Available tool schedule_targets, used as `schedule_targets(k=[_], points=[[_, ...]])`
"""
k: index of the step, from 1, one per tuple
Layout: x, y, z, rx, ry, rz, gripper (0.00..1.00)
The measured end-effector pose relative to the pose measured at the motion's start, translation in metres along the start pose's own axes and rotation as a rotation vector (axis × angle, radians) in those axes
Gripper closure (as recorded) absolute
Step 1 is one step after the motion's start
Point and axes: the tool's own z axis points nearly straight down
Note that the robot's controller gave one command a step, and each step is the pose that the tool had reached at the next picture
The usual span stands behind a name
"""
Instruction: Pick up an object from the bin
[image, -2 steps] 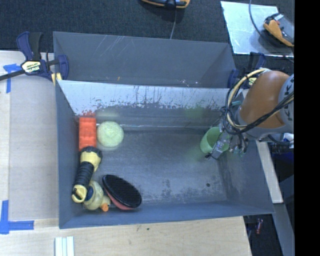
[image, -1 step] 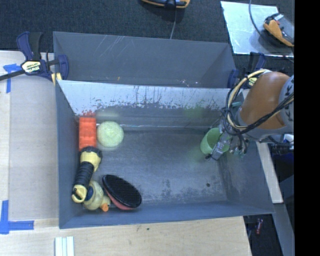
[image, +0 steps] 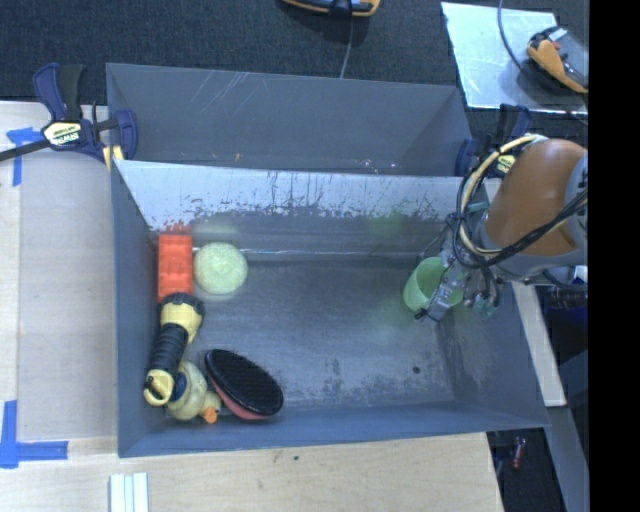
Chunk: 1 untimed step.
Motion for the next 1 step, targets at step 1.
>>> schedule_targets(k=[1], points=[[-0.0021, 0.0002, -0.048, 0.001, 0.0, 0.0, 1.0]])
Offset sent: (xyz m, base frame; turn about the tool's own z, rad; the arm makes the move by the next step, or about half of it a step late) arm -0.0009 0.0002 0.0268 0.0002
